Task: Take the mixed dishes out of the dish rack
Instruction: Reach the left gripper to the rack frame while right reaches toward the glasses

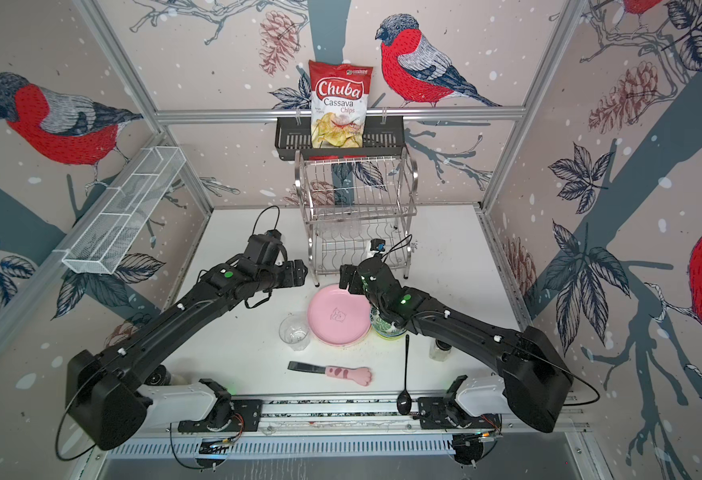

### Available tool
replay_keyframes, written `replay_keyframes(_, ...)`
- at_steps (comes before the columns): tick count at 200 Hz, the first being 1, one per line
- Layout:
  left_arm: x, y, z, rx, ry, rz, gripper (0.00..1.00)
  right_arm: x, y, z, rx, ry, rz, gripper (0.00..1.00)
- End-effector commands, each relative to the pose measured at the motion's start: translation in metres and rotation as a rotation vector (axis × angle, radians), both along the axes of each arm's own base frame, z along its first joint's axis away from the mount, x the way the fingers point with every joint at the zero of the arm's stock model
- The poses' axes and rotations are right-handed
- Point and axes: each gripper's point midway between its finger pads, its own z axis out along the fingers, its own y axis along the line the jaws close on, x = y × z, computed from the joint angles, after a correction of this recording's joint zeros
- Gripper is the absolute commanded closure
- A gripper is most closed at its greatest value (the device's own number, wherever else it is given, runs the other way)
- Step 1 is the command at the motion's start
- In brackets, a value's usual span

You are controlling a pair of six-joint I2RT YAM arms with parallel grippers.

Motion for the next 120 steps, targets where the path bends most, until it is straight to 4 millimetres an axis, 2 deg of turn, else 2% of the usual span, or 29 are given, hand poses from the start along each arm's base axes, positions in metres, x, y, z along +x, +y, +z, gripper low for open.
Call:
replay_keyframes(1,0.031,-0.028,0.02,-0.099,-0.106,-0.05,0.22,0.01,0.001,0.0,-0.088,-0.05,0.023,0.13)
replay_keyframes(19,0.047,-0.034,0.011,-0.088,-0.1,-0.041,0.27,0.019,0.003,-0.004,-0.118,-0.06,0.034,0.24)
replay_keyframes(33,0.057,-0.035,0.004,-0.076,-0.085,-0.032,0.3,0.029,0.001,-0.007,-0.128,-0.059,0.03,0.27)
replay_keyframes(73,0.077,-0.037,-0.018,-0.036,-0.047,-0.016,0.44,0.058,-0.006,-0.023,-0.123,-0.016,0.027,0.27)
replay_keyframes(95,0.082,-0.038,-0.028,-0.028,-0.012,-0.019,0.47,0.072,-0.005,-0.028,-0.138,-0.011,0.028,0.28)
replay_keyframes(108,0.086,-0.039,-0.033,-0.013,0.001,-0.028,0.49,0.078,-0.003,-0.029,-0.151,-0.02,0.033,0.26)
replay_keyframes(120,0.087,-0.04,-0.037,-0.003,0.012,-0.03,0.55,0.085,-0.001,-0.03,-0.161,-0.029,0.038,0.23)
